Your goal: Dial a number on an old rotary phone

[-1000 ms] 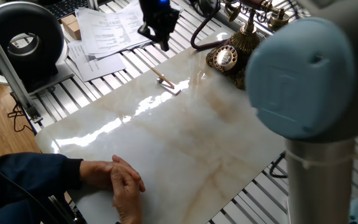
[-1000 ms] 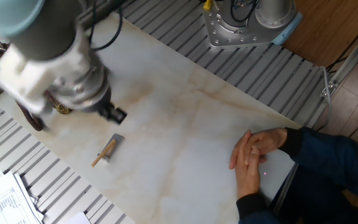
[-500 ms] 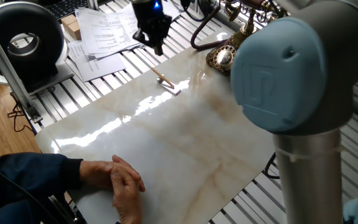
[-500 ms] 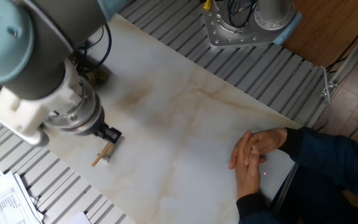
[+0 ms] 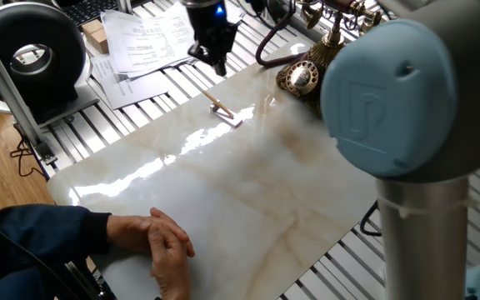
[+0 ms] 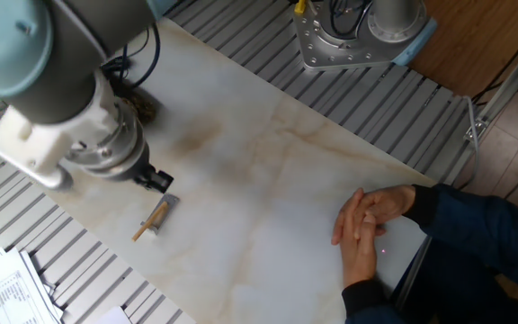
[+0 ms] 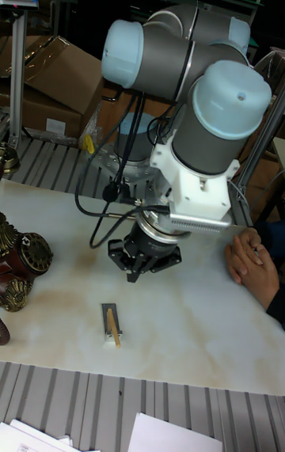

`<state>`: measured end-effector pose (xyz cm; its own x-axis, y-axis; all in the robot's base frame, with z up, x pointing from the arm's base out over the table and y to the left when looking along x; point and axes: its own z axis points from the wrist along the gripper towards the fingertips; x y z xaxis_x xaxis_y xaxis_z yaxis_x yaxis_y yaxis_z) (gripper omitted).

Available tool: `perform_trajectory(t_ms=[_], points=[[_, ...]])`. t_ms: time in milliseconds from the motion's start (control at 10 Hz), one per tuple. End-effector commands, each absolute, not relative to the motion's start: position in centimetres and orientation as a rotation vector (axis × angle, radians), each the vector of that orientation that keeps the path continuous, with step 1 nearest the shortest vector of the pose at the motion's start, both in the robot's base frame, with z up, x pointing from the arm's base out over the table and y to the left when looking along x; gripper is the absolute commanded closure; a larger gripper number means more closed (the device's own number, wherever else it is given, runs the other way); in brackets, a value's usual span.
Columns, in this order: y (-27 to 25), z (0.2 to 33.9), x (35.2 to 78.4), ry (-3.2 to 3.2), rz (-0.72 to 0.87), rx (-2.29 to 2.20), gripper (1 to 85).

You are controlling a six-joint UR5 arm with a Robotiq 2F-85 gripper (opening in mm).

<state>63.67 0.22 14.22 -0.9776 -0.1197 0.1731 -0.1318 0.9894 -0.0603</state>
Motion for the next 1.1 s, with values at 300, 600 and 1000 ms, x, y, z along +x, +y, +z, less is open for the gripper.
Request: perform_trajectory(t_ms=[300,600,1000], points=[[-1.2,14.4,68.7,-3.198,0.177,0.064,83.7],[-0.3,14.3,68.5,-3.193,0.120,0.069,83.7],[0.5,13.5,68.7,-3.106,0.075,0.212,82.3]])
